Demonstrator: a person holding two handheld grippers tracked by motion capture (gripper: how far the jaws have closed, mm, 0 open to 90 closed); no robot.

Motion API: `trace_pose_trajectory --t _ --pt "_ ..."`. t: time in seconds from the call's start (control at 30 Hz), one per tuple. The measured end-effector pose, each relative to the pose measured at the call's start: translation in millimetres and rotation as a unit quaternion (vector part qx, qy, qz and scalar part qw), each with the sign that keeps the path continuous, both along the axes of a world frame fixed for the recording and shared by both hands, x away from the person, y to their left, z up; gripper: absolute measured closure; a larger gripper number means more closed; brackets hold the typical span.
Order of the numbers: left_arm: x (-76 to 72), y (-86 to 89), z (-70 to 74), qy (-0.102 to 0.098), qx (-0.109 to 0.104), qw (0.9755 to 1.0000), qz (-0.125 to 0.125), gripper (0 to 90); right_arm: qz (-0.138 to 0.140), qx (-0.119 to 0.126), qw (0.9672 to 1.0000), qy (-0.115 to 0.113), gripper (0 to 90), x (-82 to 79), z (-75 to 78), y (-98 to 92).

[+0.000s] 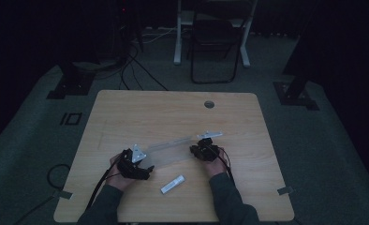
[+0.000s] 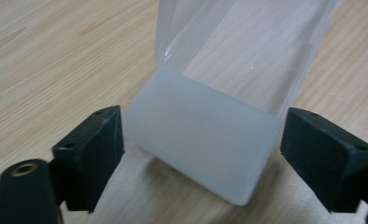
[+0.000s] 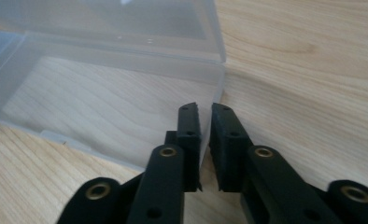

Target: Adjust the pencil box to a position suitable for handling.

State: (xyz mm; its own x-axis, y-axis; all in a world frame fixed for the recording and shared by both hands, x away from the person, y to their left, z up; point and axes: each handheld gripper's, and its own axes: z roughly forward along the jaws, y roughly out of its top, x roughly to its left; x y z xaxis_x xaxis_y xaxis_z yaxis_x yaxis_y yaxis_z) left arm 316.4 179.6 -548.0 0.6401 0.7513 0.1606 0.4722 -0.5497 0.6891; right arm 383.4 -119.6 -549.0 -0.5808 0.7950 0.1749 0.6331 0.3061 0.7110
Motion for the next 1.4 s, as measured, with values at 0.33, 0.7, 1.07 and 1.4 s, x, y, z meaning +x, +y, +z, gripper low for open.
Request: trace_pose_trajectory --t 0.33,0.7,1.07,1.4 --pt "0.0 3.1 -3.3 0.005 -0.019 0.9997 0.016 20.6 -0.004 -0.013 0.9996 -0.026 70.9 10.6 3.3 3.1" --pt "-10.7 14.5 6.0 0.018 -0.082 0.9965 0.001 33.4 -0.002 -0.023 0.9979 -0.061 58.1 -13.8 11.6 -24.2" --pt "-22.6 16.7 16.8 0.027 -0.133 0.9905 -0.024 43.6 -0.018 -0.056 0.9961 -0.066 53.9 -45.1 7.1 -69.5" --pt "-25.1 16.1 20.8 0.027 -0.147 0.9882 -0.033 42.8 -0.039 -0.07 0.9954 -0.053 51.6 -57.2 -2.6 -97.1"
